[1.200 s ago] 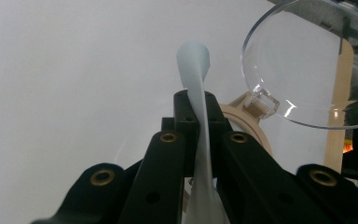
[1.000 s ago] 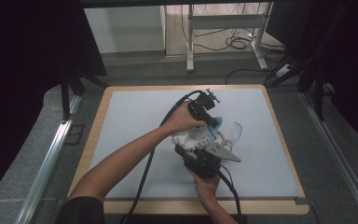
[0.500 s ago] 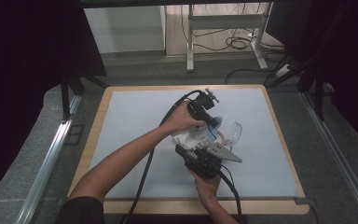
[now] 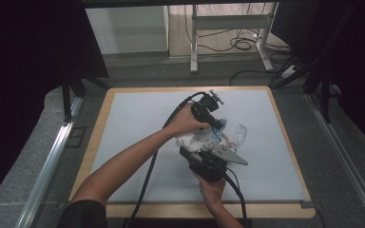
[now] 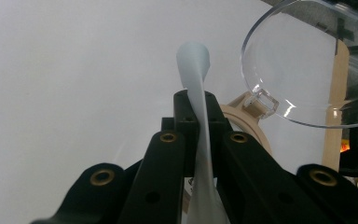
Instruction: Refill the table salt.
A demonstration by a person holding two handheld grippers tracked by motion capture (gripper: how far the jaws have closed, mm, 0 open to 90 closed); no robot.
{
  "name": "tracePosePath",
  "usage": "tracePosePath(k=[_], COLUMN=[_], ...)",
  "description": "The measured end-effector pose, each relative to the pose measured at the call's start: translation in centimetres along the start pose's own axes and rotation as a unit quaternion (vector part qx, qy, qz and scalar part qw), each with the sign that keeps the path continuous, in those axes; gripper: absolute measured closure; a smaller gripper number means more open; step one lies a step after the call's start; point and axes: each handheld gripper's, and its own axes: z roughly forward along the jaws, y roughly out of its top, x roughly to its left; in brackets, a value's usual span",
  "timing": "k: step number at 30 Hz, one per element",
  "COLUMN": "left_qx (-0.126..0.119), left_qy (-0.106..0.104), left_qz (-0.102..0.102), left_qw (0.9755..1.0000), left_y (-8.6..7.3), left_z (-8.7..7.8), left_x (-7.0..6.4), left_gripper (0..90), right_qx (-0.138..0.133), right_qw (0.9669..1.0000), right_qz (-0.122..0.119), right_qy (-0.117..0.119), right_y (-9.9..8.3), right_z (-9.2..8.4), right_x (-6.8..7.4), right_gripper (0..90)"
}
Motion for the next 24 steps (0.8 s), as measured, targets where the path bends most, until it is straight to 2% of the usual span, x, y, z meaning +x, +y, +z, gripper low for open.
tracePosePath(k=[24], left_qx=[0.001], left_qy=[-0.003], left_qz=[-0.002], left_qw=[1.0000], left_y=[-0.20], left_z=[0.27], left_x=[0.15], left_gripper=[89.2], right_qx=[0.002], right_qw=[1.0000], right_qz=[0.001], right_qy=[-0.005], right_y=[-0.19], right_z=[0.13], right_x=[0.04], right_gripper=[61.7])
